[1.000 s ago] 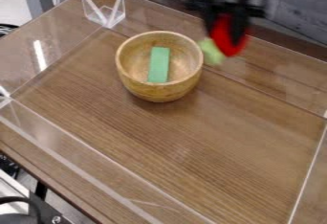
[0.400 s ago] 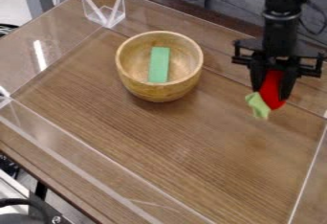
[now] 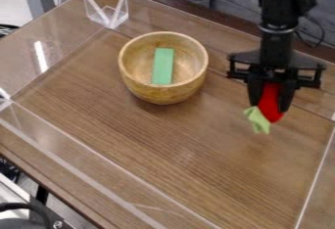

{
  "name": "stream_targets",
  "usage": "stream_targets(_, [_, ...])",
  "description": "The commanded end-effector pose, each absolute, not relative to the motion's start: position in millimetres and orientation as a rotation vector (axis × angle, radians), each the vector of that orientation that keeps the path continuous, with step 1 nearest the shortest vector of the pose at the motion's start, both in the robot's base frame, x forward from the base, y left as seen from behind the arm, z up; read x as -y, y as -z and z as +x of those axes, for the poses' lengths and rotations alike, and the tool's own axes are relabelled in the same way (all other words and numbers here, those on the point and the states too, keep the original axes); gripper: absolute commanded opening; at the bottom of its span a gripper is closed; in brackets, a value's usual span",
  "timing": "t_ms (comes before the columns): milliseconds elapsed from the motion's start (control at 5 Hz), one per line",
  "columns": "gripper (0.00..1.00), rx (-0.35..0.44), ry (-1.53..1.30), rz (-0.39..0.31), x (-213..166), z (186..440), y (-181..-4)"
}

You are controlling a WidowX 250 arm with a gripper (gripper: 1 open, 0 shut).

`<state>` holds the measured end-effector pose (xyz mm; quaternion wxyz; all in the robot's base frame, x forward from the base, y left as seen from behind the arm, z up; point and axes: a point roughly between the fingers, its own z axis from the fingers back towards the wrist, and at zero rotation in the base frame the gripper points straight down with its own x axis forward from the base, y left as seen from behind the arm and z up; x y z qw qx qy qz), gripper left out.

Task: Move the red fruit to the right

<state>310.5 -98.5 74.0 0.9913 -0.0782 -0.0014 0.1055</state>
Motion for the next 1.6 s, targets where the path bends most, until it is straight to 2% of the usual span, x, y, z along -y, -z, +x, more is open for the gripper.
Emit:
stream_targets(0, [0.00,0.070,-0.227,-0.181,85.9,312.0,-97.0])
stream_targets(200, [0.00,0.077,-0.247,-0.187,72.1,309.2,-98.8])
stream_targets(600, [0.00,0.076,-0.171,-0.197,89.0,300.5,-72.9])
stream_targets(1000, [0.00,0.068,-0.024,-0.195,85.6,299.5,-70.9])
stream_targets(1200, [0.00,0.071,-0.044,-0.192,80.2,305.1,-56.7])
stream_targets(1400, [0.00,0.074,-0.065,-0.192,85.1,306.2,-54.5])
